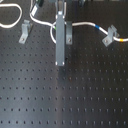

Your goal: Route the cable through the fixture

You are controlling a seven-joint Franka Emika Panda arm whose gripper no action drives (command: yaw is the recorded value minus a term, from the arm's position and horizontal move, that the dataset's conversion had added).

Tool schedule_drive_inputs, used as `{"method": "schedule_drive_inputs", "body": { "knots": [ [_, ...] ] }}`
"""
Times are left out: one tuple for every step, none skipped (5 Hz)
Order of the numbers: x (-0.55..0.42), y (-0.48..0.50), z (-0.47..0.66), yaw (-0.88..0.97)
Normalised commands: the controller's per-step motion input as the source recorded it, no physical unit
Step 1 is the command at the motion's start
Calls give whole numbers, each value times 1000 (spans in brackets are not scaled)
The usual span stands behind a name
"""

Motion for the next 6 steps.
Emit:
{"method": "schedule_drive_inputs", "body": {
  "knots": [
    [0, -226, -194, 0],
    [-12, -472, -503, -34],
    [-122, -280, -520, 20],
    [4, 131, -381, 117],
    [88, 629, -44, 0],
    [83, 667, -2, 0]
  ]
}}
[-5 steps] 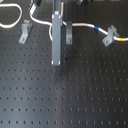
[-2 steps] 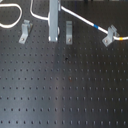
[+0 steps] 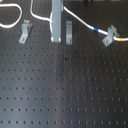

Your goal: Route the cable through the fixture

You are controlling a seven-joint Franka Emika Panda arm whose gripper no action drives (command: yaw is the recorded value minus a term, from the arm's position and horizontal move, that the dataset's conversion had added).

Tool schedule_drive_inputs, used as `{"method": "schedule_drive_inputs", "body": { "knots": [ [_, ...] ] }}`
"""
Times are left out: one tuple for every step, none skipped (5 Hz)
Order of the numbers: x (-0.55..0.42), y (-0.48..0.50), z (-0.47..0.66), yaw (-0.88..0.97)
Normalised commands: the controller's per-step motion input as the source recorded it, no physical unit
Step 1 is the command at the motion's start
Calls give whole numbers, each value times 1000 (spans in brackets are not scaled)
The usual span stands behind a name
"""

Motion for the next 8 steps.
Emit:
{"method": "schedule_drive_inputs", "body": {
  "knots": [
    [12, 194, -96, 0],
    [-46, 130, 414, 43],
    [10, 323, 466, 206],
    [34, 351, 333, 303],
    [8, 50, 225, 300],
    [-98, -297, 152, 0],
    [-93, -341, 2, -66],
    [-70, -272, 0, -17]
  ]
}}
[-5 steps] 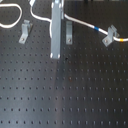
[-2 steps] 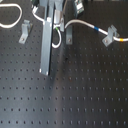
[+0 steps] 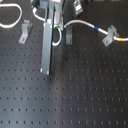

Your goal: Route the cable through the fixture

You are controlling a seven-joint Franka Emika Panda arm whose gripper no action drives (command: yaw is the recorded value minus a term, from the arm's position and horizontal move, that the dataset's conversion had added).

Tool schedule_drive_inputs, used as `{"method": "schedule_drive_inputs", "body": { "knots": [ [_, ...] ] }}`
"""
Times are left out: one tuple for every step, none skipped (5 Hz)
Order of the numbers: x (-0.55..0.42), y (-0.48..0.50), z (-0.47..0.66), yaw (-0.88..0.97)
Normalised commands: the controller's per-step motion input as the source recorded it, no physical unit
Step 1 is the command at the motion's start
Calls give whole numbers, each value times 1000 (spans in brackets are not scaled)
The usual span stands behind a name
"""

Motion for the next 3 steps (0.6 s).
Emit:
{"method": "schedule_drive_inputs", "body": {
  "knots": [
    [-88, -349, 4, 0],
    [-76, -332, 4, -9],
    [-1, 0, -39, 14]
  ]
}}
